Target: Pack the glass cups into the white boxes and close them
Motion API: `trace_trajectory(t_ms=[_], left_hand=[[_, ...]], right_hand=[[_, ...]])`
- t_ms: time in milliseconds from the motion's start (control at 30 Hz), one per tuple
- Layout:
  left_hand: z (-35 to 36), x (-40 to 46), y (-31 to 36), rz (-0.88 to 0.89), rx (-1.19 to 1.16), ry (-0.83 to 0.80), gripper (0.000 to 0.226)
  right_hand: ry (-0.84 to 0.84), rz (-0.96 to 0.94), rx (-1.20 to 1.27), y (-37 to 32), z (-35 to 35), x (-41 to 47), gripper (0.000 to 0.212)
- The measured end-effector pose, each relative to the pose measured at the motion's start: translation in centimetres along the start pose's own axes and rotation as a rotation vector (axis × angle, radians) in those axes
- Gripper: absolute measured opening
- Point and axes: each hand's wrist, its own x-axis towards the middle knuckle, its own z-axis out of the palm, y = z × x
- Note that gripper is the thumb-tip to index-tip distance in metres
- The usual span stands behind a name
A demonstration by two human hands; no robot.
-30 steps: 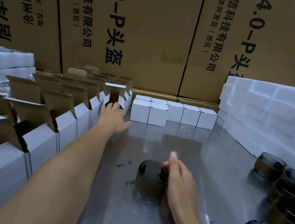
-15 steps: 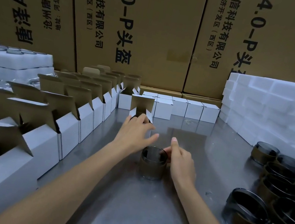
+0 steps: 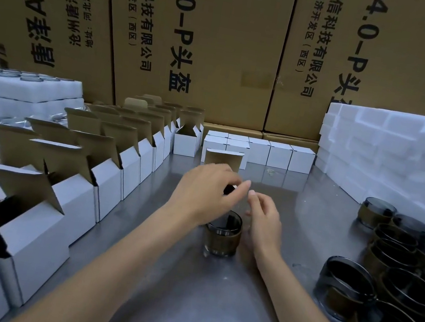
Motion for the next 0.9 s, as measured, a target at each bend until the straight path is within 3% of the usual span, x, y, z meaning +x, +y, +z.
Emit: trace_trajectory(t_ms=[100, 167, 200, 300, 433, 567, 667, 800, 900], left_hand=[[-0.1, 0.1, -0.9, -0.025, -0.161, 0.212, 0.027], [0.4, -0.1, -2.1, -0.198, -0.365, 0.341, 0.004], [0.9, -0.3, -2.6, -0.315, -0.466, 0.356, 0.009], [2.4, -1.3, -4.1, -0.546, -0.655, 0.211, 0.044], [3.3, -1.9, -4.7, -0.578, -0.753, -0.02, 0.072], [3.7, -2.0, -4.5, -0.544, -0.763, -0.038, 0.065], [3.8, -2.1, -4.1, -0.556, -0.733, -0.02, 0.044], [3.7, -2.0, -4.0, -0.596, -0.741, 0.014, 0.027], [3.3, -1.9, -4.4, -0.581, -0.76, 0.002, 0.026]], right_hand=[[-0.013, -0.014, 0.014, -0.2, 0.0, -0.2, 0.025], [-0.02, -0.029, 0.013, -0.3, 0.1, -0.3, 0.031], [-0.023, -0.041, 0.005, -0.3, 0.1, -0.3, 0.036], [-0.052, -0.084, -0.043, -0.4, 0.3, -0.5, 0.046], [-0.117, -0.14, -0.079, -0.7, 0.7, -0.6, 0.045], [-0.108, -0.121, -0.039, -0.7, 0.5, -0.5, 0.046], [-0.078, -0.125, -0.029, -0.6, 0.4, -0.4, 0.045], [-0.047, -0.08, 0.011, -0.5, 0.5, -0.1, 0.017], [-0.01, -0.015, 0.043, -0.5, 0.5, 0.0, 0.024]])
